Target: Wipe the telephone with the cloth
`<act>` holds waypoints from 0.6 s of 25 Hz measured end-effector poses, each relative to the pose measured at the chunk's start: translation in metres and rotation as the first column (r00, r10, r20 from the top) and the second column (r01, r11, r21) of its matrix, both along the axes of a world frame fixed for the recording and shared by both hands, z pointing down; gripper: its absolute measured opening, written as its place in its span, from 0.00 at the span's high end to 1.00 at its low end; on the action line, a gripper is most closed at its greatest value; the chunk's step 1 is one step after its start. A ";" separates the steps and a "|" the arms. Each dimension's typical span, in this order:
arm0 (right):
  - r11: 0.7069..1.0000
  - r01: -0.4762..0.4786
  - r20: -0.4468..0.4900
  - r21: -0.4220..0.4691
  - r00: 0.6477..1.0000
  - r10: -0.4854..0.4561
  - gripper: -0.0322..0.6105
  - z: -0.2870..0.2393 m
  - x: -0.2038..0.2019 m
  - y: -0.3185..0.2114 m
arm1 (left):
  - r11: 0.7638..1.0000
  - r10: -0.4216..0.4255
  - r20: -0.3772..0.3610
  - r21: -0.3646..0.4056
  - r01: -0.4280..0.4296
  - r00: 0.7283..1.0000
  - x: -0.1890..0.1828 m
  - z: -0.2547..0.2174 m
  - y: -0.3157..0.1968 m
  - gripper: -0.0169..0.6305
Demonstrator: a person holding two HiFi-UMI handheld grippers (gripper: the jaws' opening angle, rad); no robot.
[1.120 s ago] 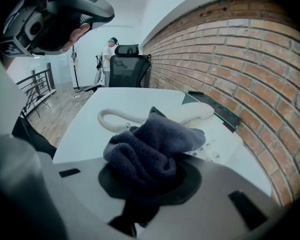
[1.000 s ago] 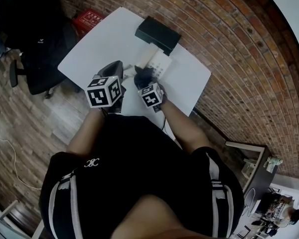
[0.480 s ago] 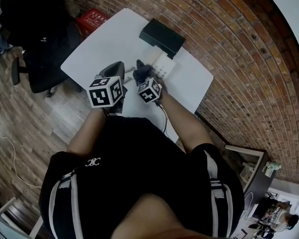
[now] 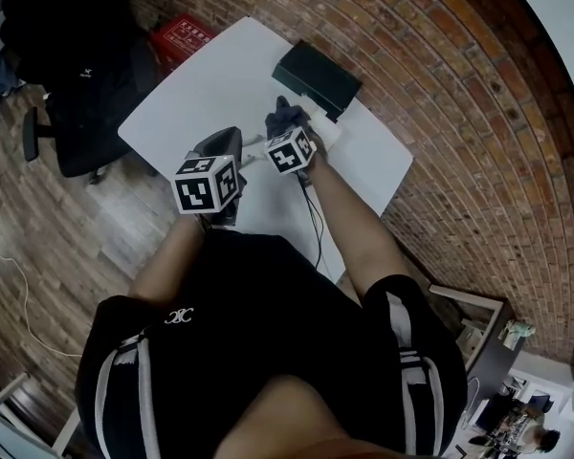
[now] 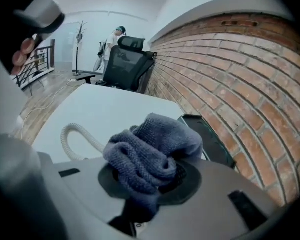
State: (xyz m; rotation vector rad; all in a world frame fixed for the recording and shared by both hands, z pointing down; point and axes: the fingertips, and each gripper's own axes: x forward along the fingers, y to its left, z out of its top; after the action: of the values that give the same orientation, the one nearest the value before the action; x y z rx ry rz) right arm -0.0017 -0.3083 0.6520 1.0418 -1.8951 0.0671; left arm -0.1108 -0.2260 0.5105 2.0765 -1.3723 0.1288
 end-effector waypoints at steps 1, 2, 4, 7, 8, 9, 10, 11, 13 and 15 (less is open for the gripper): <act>1.000 -0.022 0.021 0.004 1.000 0.022 0.85 -0.001 0.004 -0.006 | 1.000 -0.001 0.001 -0.003 0.001 1.000 0.000 0.001 -0.001 0.99; 0.999 -0.040 0.043 0.011 0.998 0.040 0.85 -0.003 0.008 -0.011 | 1.000 -0.001 0.003 -0.007 0.002 1.000 -0.001 0.002 -0.002 0.99; 0.997 -0.075 0.077 0.026 0.994 0.073 0.84 -0.005 0.018 -0.021 | 1.000 -0.005 0.007 -0.019 0.005 1.000 -0.005 0.006 -0.005 0.99; 0.990 -0.133 0.118 0.040 0.985 0.128 0.84 -0.007 0.034 -0.036 | 0.999 -0.008 0.016 -0.039 0.009 1.000 -0.010 0.012 -0.010 0.99; 0.988 -0.148 0.129 0.042 0.981 0.142 0.84 -0.008 0.040 -0.040 | 0.999 -0.007 0.020 -0.044 0.008 1.000 -0.010 0.013 -0.011 0.99; 0.986 -0.161 0.138 0.045 0.978 0.154 0.84 -0.008 0.046 -0.044 | 0.999 -0.004 0.023 -0.049 0.005 1.000 -0.010 0.015 -0.012 0.99; 0.983 -0.175 0.146 0.051 0.975 0.166 0.84 -0.009 0.052 -0.048 | 0.999 0.000 0.027 -0.053 0.002 1.000 -0.009 0.017 -0.013 0.99; 0.979 -0.194 0.156 0.062 0.971 0.183 0.84 -0.010 0.058 -0.052 | 0.998 0.004 0.029 -0.057 -0.002 1.000 -0.008 0.018 -0.014 0.99; 0.961 -0.259 0.187 0.099 0.953 0.238 0.84 -0.015 0.073 -0.060 | 0.998 0.013 0.034 -0.063 -0.011 0.999 -0.005 0.021 -0.016 0.99; 0.933 -0.334 0.222 0.135 0.928 0.300 0.83 -0.020 0.092 -0.069 | 0.997 0.023 0.037 -0.069 -0.020 0.999 -0.002 0.023 -0.018 0.99</act>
State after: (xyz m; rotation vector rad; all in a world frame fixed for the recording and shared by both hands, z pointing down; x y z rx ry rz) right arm 0.0902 -0.3771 0.6320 1.5048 -1.9149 0.2056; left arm -0.1130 -0.2443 0.5335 2.0417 -1.3493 0.2219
